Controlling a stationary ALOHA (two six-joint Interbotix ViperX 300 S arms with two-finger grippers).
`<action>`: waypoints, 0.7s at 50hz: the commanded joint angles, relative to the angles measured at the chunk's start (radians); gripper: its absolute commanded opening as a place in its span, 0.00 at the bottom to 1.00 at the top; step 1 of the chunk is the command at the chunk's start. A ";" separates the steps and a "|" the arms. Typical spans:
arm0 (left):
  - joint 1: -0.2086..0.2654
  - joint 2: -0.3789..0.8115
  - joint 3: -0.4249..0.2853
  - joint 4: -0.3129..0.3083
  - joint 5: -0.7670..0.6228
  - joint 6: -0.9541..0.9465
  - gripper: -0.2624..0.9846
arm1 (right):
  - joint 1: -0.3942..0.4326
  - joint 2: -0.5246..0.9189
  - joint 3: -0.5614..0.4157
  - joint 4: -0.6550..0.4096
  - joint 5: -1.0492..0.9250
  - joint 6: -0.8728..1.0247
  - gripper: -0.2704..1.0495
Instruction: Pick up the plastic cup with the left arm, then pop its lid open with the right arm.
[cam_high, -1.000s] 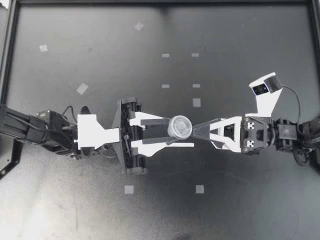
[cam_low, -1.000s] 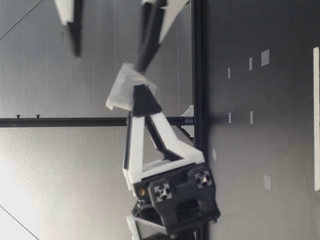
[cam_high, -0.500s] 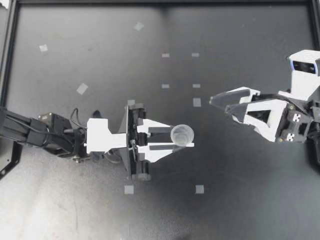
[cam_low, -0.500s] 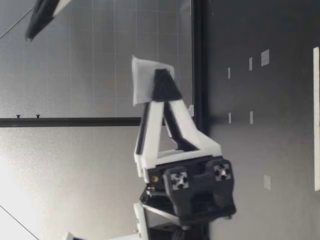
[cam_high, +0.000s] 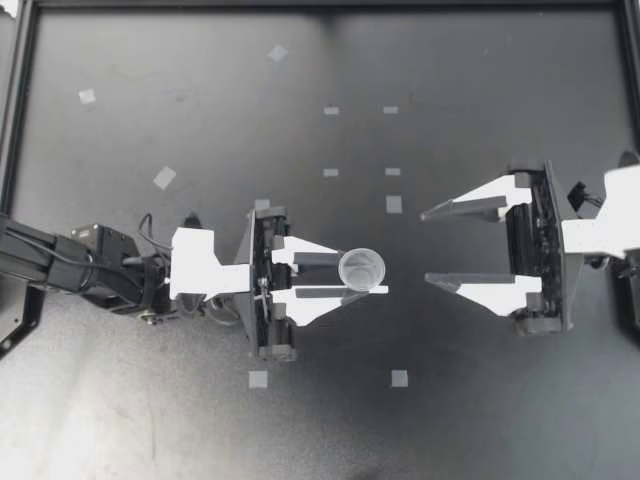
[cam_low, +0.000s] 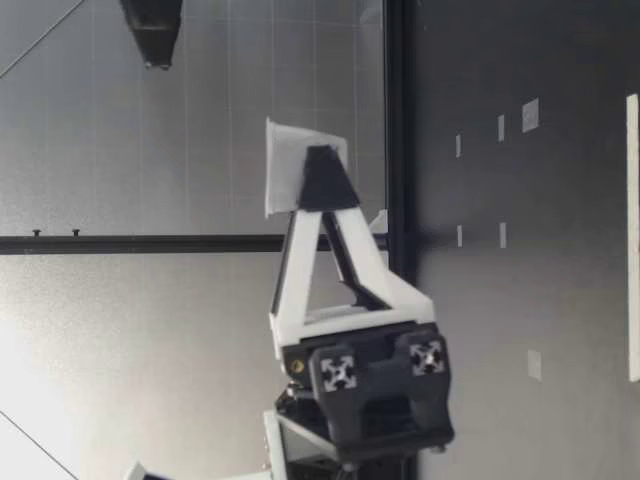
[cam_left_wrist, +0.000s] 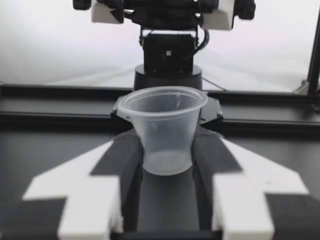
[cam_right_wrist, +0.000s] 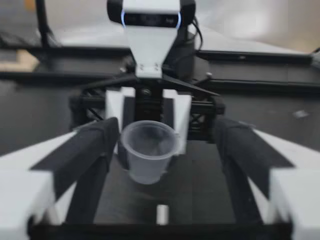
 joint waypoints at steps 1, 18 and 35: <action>0.002 -0.037 -0.014 0.000 0.009 0.000 0.33 | -0.006 0.000 -0.012 0.002 -0.003 -0.012 0.78; 0.002 -0.037 -0.015 0.000 0.017 0.000 0.33 | -0.006 0.017 -0.009 0.002 -0.003 0.011 0.78; 0.002 -0.038 -0.014 0.000 0.017 0.000 0.33 | -0.006 0.031 -0.011 0.002 -0.002 0.011 0.78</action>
